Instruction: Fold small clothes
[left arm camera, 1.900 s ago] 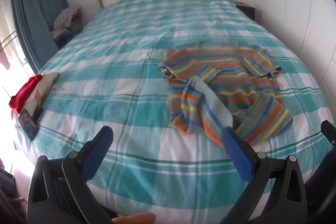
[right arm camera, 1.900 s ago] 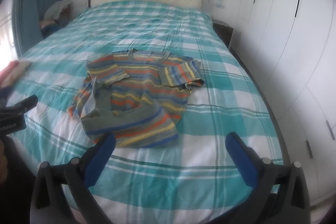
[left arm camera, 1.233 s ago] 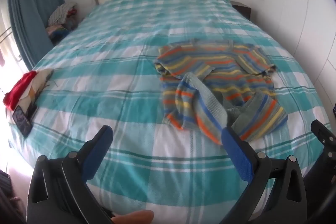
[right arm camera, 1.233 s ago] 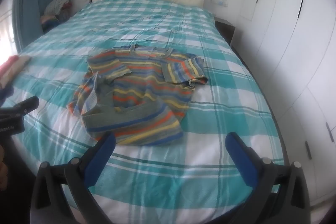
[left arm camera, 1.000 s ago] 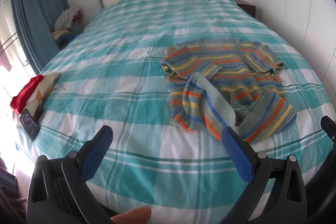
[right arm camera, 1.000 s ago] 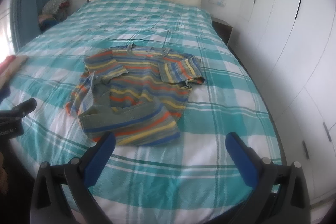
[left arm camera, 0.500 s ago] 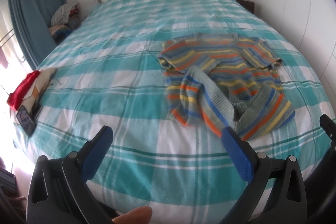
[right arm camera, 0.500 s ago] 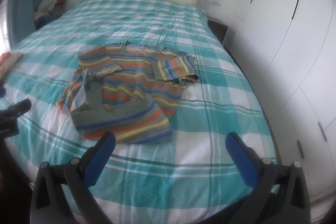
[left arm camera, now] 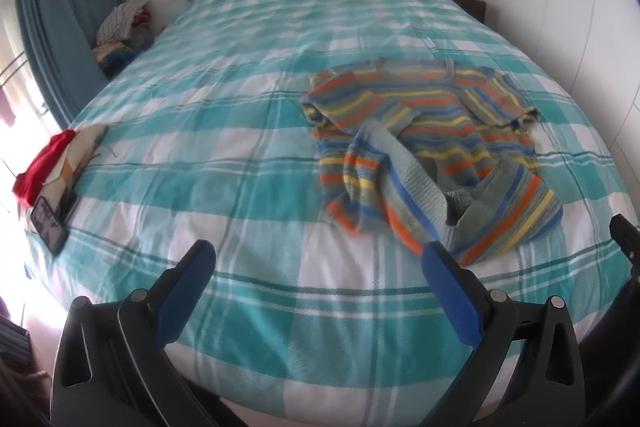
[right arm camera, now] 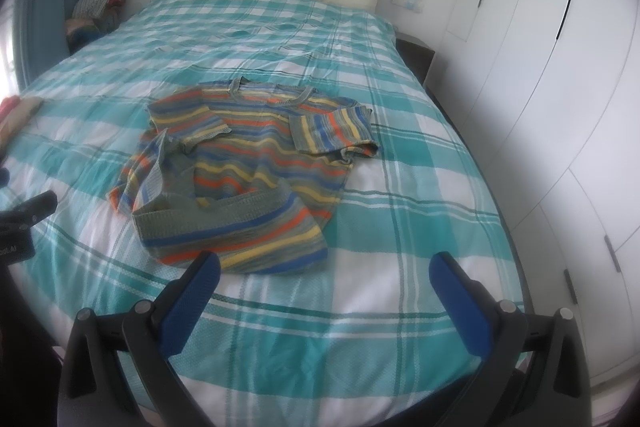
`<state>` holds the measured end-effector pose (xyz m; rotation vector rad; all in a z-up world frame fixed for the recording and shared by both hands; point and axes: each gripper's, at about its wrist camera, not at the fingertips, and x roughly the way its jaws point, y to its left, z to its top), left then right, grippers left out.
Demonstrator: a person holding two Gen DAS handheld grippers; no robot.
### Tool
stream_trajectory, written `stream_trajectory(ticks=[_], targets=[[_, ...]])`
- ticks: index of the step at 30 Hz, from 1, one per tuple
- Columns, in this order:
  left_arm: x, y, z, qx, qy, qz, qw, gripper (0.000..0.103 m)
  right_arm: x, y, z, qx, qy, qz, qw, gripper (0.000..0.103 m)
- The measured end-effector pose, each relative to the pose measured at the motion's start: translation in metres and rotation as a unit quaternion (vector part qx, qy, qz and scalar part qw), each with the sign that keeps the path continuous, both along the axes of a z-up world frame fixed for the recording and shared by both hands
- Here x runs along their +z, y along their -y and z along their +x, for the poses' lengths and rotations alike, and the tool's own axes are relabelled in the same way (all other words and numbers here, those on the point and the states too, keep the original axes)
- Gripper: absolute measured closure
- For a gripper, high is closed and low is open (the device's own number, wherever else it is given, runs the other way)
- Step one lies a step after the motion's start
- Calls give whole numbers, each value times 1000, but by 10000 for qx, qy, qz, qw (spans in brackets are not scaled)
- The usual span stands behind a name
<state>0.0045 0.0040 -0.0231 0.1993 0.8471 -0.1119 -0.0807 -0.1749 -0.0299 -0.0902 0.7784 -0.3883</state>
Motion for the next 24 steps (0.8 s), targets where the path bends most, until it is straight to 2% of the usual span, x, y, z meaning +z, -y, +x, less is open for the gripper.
stream_trajectory(ticks=[24], targets=[[2,-4,3,-43,-31,-115,9999,0,-6,7,2,-4,-85,-25,10000,0]])
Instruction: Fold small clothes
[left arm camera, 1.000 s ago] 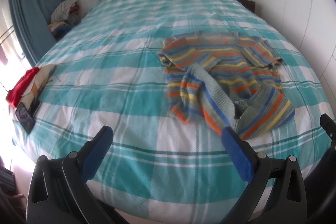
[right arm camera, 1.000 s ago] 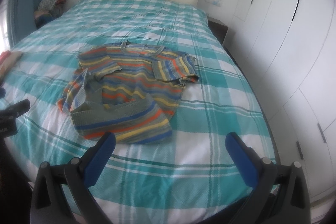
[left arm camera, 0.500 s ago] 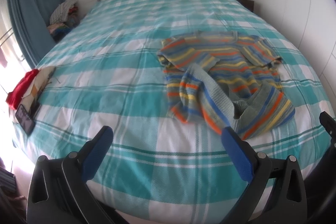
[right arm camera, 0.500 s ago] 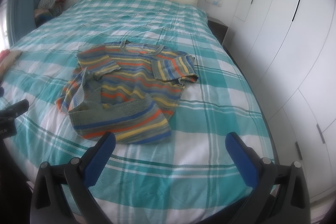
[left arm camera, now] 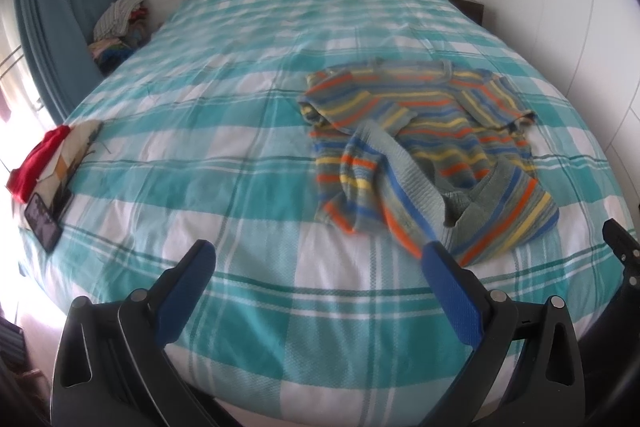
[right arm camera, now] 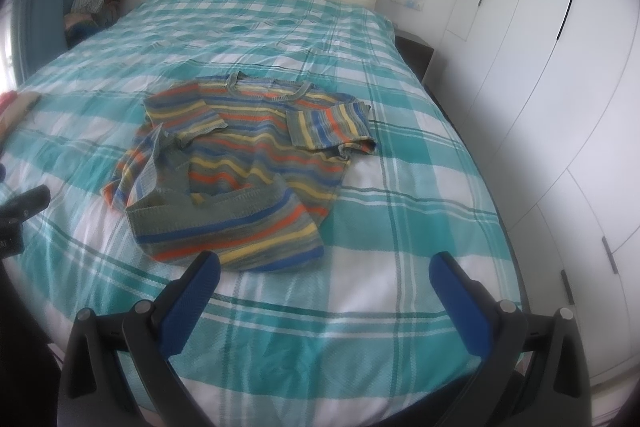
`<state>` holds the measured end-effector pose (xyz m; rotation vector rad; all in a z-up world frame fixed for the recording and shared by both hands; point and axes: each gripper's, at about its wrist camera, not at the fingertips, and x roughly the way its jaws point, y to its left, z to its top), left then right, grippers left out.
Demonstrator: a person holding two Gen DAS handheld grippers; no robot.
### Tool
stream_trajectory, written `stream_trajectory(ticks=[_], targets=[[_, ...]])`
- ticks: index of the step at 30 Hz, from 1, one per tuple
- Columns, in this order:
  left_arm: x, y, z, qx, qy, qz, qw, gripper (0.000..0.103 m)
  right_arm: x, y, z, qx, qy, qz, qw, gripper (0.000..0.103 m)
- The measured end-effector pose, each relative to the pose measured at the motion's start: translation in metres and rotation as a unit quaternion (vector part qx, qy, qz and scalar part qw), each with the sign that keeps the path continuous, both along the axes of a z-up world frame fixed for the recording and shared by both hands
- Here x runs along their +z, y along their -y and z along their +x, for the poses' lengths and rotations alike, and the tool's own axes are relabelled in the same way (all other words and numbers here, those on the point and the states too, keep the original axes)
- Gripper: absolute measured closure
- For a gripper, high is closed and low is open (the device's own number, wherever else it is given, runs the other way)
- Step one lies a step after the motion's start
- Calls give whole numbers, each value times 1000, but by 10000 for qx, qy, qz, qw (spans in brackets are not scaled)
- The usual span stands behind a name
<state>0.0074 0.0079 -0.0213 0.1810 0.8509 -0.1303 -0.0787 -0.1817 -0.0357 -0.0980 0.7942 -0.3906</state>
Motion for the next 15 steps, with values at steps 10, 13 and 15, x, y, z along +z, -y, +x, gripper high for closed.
stream_trajectory(ticks=[10,13,15], targets=[[-7,-6,3,70,-62,-24,10000,0,-2,-4,2,8,-51,21,10000,0],[-8,-8,5,108,-100,-61,9999,0,-3,-5,4,8,-77,34,10000,0],[-8,-8,6,107,-96,-62,9999,0,-4,-5,4,19,-84,55,9999,0]])
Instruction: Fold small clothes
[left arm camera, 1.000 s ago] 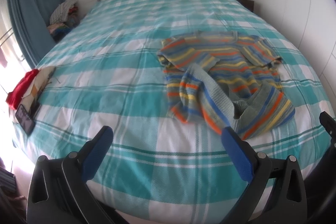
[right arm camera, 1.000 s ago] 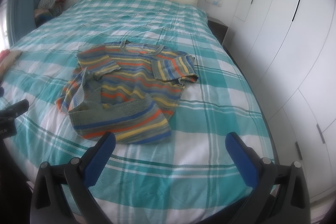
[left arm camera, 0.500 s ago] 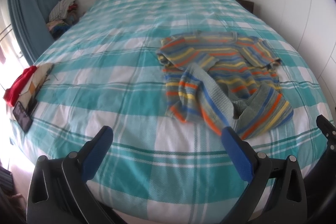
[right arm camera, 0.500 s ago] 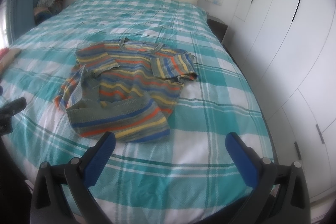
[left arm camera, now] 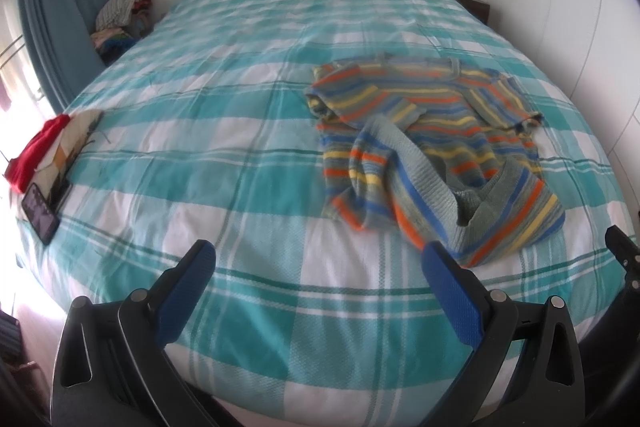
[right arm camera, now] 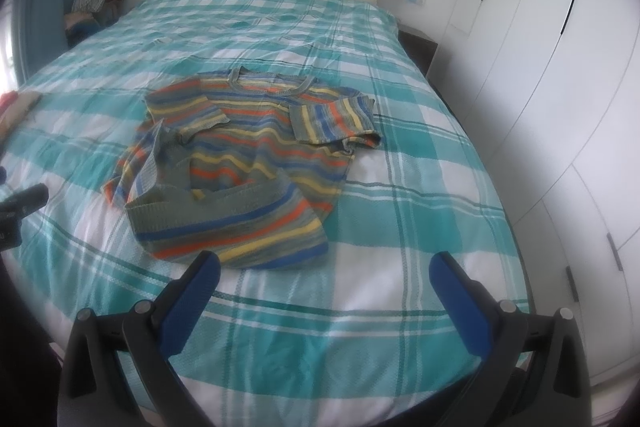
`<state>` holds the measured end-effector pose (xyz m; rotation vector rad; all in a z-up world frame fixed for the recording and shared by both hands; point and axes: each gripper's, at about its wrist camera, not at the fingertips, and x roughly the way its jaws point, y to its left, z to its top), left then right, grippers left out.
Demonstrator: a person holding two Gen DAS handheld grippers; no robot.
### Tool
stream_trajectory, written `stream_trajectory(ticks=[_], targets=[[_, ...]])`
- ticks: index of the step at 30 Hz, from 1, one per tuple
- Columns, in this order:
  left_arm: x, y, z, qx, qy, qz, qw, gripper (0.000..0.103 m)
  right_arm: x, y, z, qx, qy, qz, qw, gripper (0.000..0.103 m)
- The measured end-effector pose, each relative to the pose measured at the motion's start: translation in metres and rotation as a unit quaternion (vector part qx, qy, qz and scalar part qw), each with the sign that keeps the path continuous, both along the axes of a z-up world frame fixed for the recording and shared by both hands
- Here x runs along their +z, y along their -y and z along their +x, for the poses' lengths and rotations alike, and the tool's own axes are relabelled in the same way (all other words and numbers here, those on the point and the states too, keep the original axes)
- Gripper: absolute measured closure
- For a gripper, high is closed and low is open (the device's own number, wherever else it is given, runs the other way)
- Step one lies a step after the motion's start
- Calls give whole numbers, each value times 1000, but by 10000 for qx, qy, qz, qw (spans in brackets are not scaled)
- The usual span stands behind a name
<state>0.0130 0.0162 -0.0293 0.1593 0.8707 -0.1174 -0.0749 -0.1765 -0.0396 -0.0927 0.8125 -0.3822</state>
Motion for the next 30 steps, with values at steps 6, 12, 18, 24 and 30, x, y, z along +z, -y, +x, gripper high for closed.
stream_trajectory(ticks=[6,12,18,24,30], targets=[[1,3,3,-60,2,17,10000,0,0,2,2,11,33,82,10000,0],[1,4,4,-59,-6,8,10000,0,3,7,6,0,36,71,10000,0],[1,10,15,-291,50,68,9995,0,6,10,13,146,62,197,9997,0],[-28,24,98,-1923,-475,-379,9795,1,-15,47,69,1064,-9,542,9928,0],[-80,53,154,-2357,-903,119,9676,17,-65,67,141,1867,-1025,1385,9672,23]])
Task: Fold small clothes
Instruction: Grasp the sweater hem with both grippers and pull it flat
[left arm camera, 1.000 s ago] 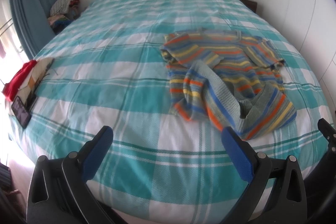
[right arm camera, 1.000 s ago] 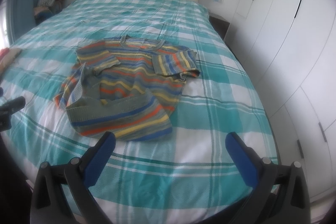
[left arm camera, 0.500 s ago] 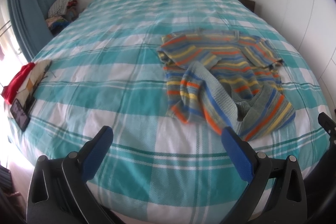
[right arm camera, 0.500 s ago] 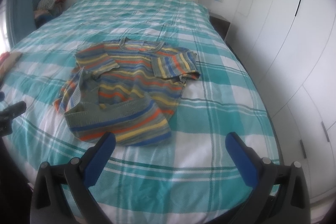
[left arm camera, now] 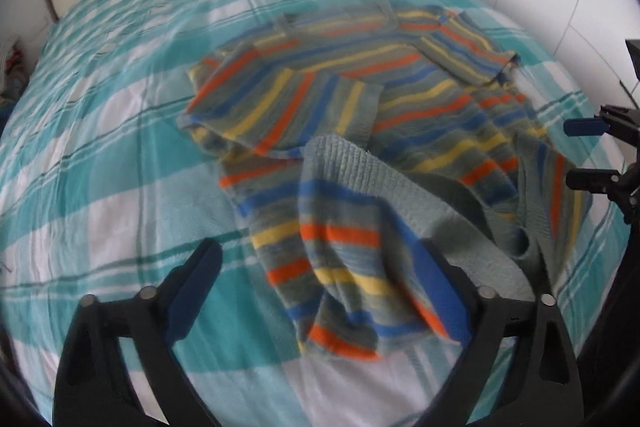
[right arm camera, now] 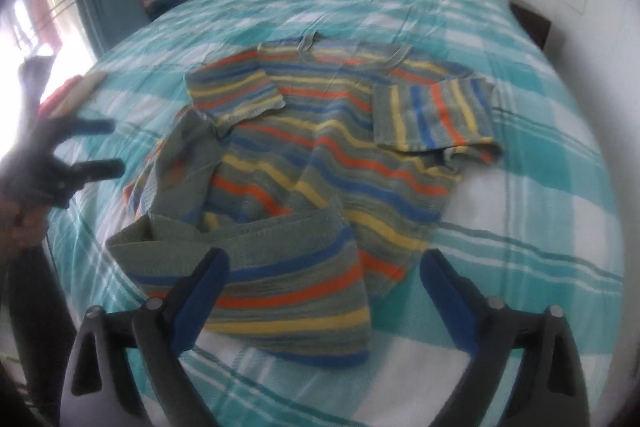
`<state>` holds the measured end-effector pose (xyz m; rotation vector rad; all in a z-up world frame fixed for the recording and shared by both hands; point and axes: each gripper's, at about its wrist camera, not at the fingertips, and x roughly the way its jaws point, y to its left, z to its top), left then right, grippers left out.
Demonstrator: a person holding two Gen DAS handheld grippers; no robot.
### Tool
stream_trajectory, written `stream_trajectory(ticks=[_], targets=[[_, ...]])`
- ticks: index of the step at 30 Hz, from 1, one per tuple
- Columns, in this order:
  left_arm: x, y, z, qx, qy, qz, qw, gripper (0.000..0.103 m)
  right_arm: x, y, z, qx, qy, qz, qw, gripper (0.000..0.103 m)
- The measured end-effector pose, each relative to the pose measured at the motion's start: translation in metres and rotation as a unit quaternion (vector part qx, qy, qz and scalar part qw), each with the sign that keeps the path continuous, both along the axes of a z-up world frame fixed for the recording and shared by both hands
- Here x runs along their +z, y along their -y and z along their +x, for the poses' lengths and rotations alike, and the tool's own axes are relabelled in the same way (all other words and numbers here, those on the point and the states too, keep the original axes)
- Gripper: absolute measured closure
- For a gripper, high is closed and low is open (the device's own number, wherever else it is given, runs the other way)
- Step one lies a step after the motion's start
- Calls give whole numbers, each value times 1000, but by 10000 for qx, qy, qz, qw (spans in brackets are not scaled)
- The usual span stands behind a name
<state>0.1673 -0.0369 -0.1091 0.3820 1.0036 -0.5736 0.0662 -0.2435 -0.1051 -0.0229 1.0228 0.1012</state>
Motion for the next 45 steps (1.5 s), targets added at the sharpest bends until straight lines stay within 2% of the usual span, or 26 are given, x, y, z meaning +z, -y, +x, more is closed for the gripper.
stream_trajectory(ticks=[1,2,3,4,5,7,9,11,13,15,18,20,22,23,25,27,30,32,34,35,36,37,38,40,43,45], targets=[[-7,6,3,-114,-109,58,9999,29,-9,0,8,89,-162,10,9998,31],[-14,9,6,-207,-265,81,9994,44,-17,2,16,131,-344,48,9993,35],[-19,11,7,-289,-393,73,9988,56,-25,4,21,140,-499,119,9986,54],[-22,14,6,-369,-459,44,9983,90,-32,6,25,157,-647,185,9976,84],[-21,15,2,-453,-473,-25,9978,96,-37,8,28,170,-734,186,9970,95],[-5,8,-14,-667,-207,-368,9969,96,-27,7,18,287,-529,197,9980,98],[24,-12,-38,-985,-54,-854,9914,96,-2,7,-8,534,-141,296,9980,98],[54,-36,-70,-1327,96,-1171,9842,97,25,7,-46,813,196,380,9958,98],[79,-63,-108,-1656,245,-1267,9777,96,48,6,-91,1049,438,310,9930,98],[87,-89,-143,-1839,277,-1091,9765,96,57,5,-130,1172,474,154,9919,98],[68,-122,-172,-1714,-102,-653,9830,90,44,9,-171,1007,179,14,9948,96],[50,-138,-172,-1324,-385,-440,9895,63,28,19,-186,706,-159,-77,9973,87],[46,-155,-167,-869,-477,-636,9930,50,17,33,-199,325,-432,-27,9985,60],[48,-162,-162,-671,-510,-868,9926,44,15,41,-204,142,-441,89,9989,55],[48,-166,-151,-335,-577,-1273,9896,37,14,57,-207,-166,-348,378,9985,51],[39,-156,-140,-106,-686,-1441,9871,33,15,69,-206,-486,-236,803,9953,49],[11,-129,-134,52,-1022,-1221,9872,32,-2,82,-196,-896,-333,1702,9808,47],[-8,-109,-137,28,-1136,-908,9894,32,-25,83,-185,-1104,-570,2034,9712,47],[-20,-94,-144,-38,-1166,-685,9908,35,-45,80,-177,-1185,-751,2270,9637,48],[-24,-89,-147,-58,-1182,-631,9910,59,-55,76,-174,-1142,-851,2451,9590,48],[-28,-86,-148,-21,-1183,-537,9915,78,-62,72,-172,-1094,-907,2574,9558,55],[-30,-85,-148,52,-1216,-454,9915,98,-66,71,-170,-1068,-932,2629,9544,86],[-27,-89,-148,126,-1222,-548,9909,99,-64,69,-171,-1066,-940,2697,9524,97],[-10,-105,-150,264,-1106,-681,9912,99,-47,69,-175,-1108,-760,2704,9533,97],[19,-135,-157,434,-935,-916,9904,100,-4,64,-190,-1103,-486,2276,9663,97],[26,-143,-160,499,-956,-945,9897,100,14,60,-196,-1095,-449,2083,9709,97]])
